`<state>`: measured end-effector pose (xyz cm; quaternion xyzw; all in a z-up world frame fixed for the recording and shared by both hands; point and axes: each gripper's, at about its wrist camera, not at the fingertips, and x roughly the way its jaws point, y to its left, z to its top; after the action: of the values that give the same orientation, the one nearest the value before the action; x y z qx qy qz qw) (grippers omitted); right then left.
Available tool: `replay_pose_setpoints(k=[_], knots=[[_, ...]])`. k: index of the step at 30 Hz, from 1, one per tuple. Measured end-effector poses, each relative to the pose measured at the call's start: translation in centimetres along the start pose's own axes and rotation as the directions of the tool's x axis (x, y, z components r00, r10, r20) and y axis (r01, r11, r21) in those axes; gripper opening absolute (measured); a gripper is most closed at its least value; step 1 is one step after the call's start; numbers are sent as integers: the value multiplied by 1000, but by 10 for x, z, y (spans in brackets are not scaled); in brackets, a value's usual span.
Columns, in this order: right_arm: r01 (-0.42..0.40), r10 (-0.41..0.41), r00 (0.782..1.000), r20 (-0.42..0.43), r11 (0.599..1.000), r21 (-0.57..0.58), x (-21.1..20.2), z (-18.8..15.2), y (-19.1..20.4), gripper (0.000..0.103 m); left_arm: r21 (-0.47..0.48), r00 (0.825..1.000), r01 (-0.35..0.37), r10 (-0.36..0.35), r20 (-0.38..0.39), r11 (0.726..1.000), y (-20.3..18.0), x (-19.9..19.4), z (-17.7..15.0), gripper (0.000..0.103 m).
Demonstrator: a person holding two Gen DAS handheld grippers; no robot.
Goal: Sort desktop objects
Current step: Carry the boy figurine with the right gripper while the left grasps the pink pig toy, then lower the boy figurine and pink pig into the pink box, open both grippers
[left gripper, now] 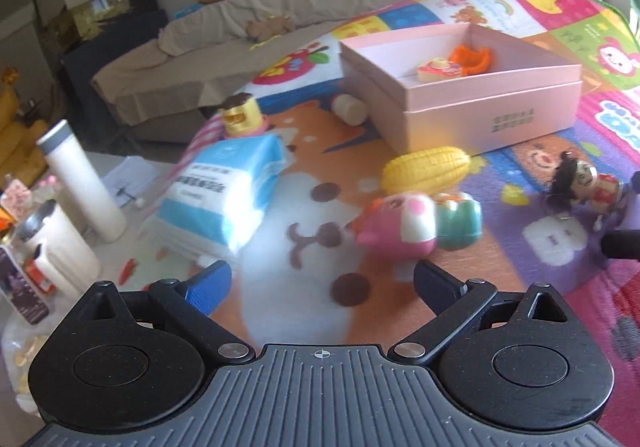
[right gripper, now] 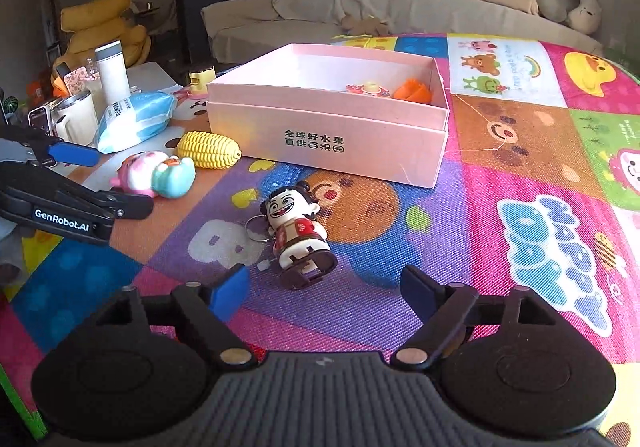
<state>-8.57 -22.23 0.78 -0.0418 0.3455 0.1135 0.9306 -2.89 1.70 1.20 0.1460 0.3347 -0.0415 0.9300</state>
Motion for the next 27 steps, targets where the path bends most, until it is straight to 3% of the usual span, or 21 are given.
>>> replay_pose_setpoints(k=[2,4,6,9,13,17,22,24,26,27], knots=[[-6,6,1000,-6,1000,7,1,1,-1,88,-6,999,-32,32,8,999,9,-1,-1,101],[-5,5,1000,-13,1000,20,3,2,-3,93,-32,997,72,-71,17,997,16,-6,1,101],[-5,6,1000,-17,1000,22,3,2,-4,94,-34,976,216,-215,39,976,15,-13,3,101],[1,-1,1000,-23,1000,13,4,2,-1,97,40,953,293,-295,73,955,-4,-18,5,102],[7,-7,1000,-25,1000,13,4,2,0,99,86,959,273,-277,49,958,-27,-6,11,102],[6,-6,1000,-26,1000,18,5,1,-1,100,12,955,296,-296,-2,955,-33,7,14,102],[7,-6,1000,-28,1000,14,5,2,-1,101,-64,966,256,-257,-11,965,-33,17,18,101],[7,-6,1000,-23,1000,8,5,3,0,101,-70,967,253,-254,-2,965,-30,16,19,84],[23,-23,1000,1,1000,9,3,6,-1,90,-69,966,257,-257,1,964,-27,12,19,79],[25,-25,1000,3,1000,4,4,10,-1,79,-66,967,256,-256,3,964,-25,9,18,79]])
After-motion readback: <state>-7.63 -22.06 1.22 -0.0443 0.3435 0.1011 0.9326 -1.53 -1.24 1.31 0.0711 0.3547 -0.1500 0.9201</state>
